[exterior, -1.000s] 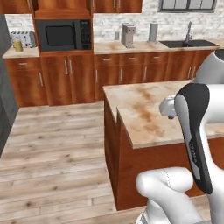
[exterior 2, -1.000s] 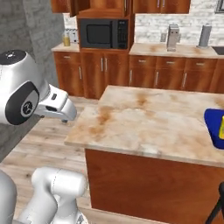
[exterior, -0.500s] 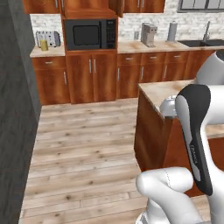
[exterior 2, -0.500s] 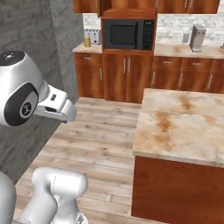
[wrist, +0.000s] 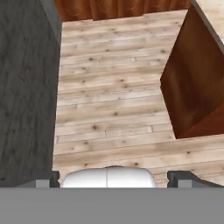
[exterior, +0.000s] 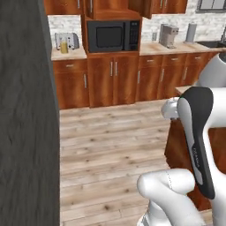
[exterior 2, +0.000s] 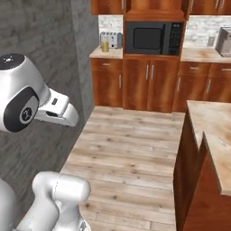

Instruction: There is a tray on the dining counter. Grab the cup, mug, and pitcher and place them on the tray. The pitcher may be placed next to the tray if it cannot fit the tray.

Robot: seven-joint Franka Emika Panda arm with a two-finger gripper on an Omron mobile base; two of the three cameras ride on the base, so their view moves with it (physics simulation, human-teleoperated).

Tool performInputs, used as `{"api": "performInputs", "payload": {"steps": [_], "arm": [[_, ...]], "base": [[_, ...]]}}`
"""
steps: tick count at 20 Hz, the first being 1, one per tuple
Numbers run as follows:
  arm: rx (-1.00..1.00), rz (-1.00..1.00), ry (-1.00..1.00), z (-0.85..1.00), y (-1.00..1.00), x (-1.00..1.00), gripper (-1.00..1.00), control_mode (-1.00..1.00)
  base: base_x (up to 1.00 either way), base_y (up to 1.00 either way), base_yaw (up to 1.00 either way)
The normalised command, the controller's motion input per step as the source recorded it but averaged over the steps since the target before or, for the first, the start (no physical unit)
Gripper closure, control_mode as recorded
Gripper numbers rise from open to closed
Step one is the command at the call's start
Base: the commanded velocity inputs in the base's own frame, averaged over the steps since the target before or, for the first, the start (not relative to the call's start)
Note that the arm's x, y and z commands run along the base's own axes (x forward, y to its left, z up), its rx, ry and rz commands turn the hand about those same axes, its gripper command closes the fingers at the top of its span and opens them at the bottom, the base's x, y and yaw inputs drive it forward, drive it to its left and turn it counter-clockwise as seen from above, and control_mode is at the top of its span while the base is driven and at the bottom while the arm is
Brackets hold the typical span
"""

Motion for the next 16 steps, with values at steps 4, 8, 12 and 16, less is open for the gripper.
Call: {"api": "performInputs", "payload": {"steps": [4, 8, 12, 16], "arm": [[0.0, 0.0, 0.0, 0.0, 0.0, 0.0, -1.0, 1.0], [0.0, 0.0, 0.0, 0.0, 0.0, 0.0, -1.0, 1.0], [0.0, 0.0, 0.0, 0.0, 0.0, 0.0, -1.0, 1.0], [0.0, 0.0, 0.0, 0.0, 0.0, 0.0, -1.0, 1.0]], "base": [[0.91, 1.0, -0.1], [1.0, 0.71, -0.01], [1.0, -0.12, 0.0], [1.0, -0.6, 0.03]]}}
